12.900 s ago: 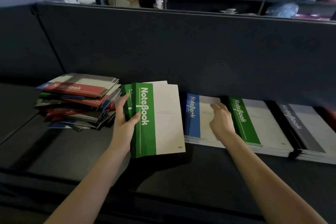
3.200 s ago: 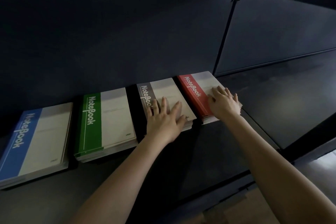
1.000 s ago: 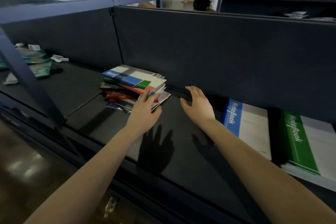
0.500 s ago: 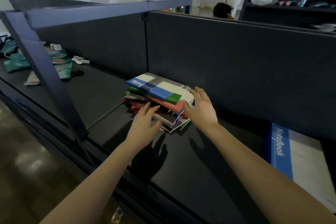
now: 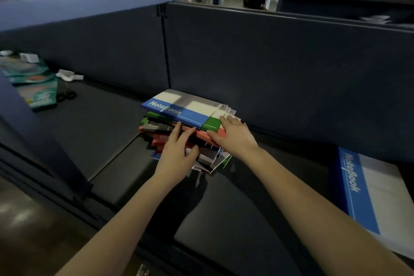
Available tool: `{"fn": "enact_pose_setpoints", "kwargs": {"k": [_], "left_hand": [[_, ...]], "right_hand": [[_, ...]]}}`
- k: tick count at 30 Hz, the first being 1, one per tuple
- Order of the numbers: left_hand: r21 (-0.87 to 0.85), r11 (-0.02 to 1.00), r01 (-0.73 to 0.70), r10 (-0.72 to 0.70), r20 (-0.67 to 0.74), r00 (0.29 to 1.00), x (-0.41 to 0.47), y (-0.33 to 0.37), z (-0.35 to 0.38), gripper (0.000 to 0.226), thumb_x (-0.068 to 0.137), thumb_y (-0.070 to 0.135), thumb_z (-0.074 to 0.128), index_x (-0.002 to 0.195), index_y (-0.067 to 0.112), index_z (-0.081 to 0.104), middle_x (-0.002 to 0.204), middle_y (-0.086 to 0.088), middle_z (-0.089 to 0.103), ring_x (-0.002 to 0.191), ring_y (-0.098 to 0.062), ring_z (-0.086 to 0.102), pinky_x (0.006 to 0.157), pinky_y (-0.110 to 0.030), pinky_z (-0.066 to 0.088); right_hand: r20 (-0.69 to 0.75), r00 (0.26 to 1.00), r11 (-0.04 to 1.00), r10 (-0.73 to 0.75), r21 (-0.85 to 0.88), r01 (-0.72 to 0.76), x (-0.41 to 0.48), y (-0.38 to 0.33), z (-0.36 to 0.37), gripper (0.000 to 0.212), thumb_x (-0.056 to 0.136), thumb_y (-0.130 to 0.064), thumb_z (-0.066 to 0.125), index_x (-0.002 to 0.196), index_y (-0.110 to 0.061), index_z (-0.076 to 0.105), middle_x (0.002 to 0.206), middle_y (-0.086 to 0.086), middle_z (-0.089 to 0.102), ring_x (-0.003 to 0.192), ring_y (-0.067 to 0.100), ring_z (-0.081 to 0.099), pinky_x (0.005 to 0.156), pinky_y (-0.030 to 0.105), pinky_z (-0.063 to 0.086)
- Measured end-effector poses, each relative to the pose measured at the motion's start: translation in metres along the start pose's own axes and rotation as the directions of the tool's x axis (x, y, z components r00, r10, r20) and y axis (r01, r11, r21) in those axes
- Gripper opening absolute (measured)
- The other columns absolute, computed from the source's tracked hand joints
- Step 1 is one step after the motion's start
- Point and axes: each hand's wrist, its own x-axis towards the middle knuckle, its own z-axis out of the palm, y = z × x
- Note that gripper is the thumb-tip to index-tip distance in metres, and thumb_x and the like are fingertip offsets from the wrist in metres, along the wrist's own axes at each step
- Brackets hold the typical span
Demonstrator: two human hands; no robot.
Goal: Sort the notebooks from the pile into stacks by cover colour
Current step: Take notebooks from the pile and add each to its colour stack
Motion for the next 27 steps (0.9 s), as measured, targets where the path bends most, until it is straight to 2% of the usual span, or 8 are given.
{"fn": "enact_pose_setpoints", "kwargs": {"k": [5,9,12,15,18,23,25,27], "left_hand": [[0.0,1.0,-0.03,0.03,-0.037,0.999,0.0,-0.001,0.011,0.052,0.095,0.02,0.055,0.143,0.03,0.037,0.161,0.002,0.003,0.143,-0.024,0.022,0.111,-0.045,0.035],[-0.004,0.998,-0.055,0.055,-0.002,0.999,0.001,-0.006,0.012,0.057,0.092,0.02,0.058,0.143,0.032,0.035,0.161,0.001,-0.001,0.13,-0.035,0.043,0.105,-0.046,0.041],[-0.024,0.998,-0.054,0.054,-0.008,0.999,0.002,-0.008,0.011,0.057,0.092,0.018,0.058,0.143,0.031,0.037,0.162,0.003,0.001,0.139,-0.029,0.031,0.106,-0.045,0.041],[-0.112,0.993,-0.042,0.036,-0.055,0.998,-0.001,-0.011,0.006,0.053,0.092,0.012,0.056,0.141,0.026,0.041,0.161,0.005,0.01,0.141,-0.02,0.027,0.103,-0.03,0.037],[-0.151,0.988,-0.023,0.006,-0.108,0.994,-0.007,-0.018,0.001,0.056,0.092,0.011,0.057,0.143,0.027,0.039,0.16,0.005,0.015,0.139,-0.019,0.032,0.096,-0.025,0.04],[-0.131,0.99,0.059,-0.075,-0.117,0.99,-0.019,-0.025,-0.009,0.057,0.094,0.012,0.055,0.145,0.024,0.035,0.159,-0.001,0.015,0.143,-0.02,0.025,0.108,-0.034,0.034],[-0.152,0.987,0.055,-0.074,-0.123,0.99,-0.023,-0.027,-0.013,0.057,0.093,0.01,0.055,0.145,0.024,0.035,0.158,-0.001,0.019,0.14,-0.018,0.031,0.104,-0.024,0.038],[-0.163,0.986,0.037,-0.059,-0.131,0.99,-0.028,-0.029,-0.015,0.055,0.093,0.008,0.055,0.144,0.023,0.037,0.156,0.0,0.024,0.127,-0.001,0.04,0.086,-0.002,0.038]], "right_hand": [[0.054,0.998,1.0,0.029,-0.01,-0.028,0.005,-0.007,0.001,0.081,0.08,-0.079,0.037,0.145,-0.031,0.032,0.146,0.011,0.036,0.134,0.03,0.033,0.107,0.044,0.034],[0.053,0.994,0.994,0.096,0.054,-0.099,0.008,-0.011,0.006,0.08,0.076,-0.079,0.043,0.141,-0.033,0.038,0.142,0.007,0.037,0.129,0.026,0.039,0.096,0.046,0.046],[-0.016,0.996,0.996,0.083,0.042,-0.083,0.006,-0.013,0.006,0.072,0.081,-0.073,0.046,0.137,-0.029,0.044,0.148,0.003,0.03,0.127,0.025,0.043,0.092,0.043,0.049],[-0.046,0.998,0.999,0.036,0.011,-0.036,0.006,-0.015,0.003,0.07,0.082,-0.072,0.046,0.133,-0.024,0.049,0.155,-0.004,0.02,0.126,0.022,0.044,0.086,0.039,0.05],[-0.007,1.0,1.0,0.016,0.016,-0.016,0.007,-0.014,0.0,0.075,0.078,-0.076,0.047,0.132,-0.024,0.048,0.139,-0.005,0.042,0.122,0.02,0.046,0.085,0.038,0.049],[0.091,0.996,0.993,-0.002,-0.115,0.012,0.011,-0.016,-0.005,0.095,0.069,-0.083,0.051,0.14,-0.02,0.041,0.141,0.001,0.044,0.126,0.024,0.044,0.09,0.04,0.046],[0.081,0.997,0.994,-0.002,-0.109,0.011,0.012,-0.018,-0.007,0.089,0.07,-0.083,0.049,0.132,-0.02,0.048,0.13,0.001,0.053,0.117,0.023,0.05,0.082,0.037,0.045],[0.077,0.997,0.997,0.024,-0.068,-0.018,0.012,-0.02,-0.008,0.084,0.072,-0.086,0.039,0.123,-0.02,0.054,0.119,0.001,0.059,0.105,0.022,0.055,0.075,0.033,0.045]]}}
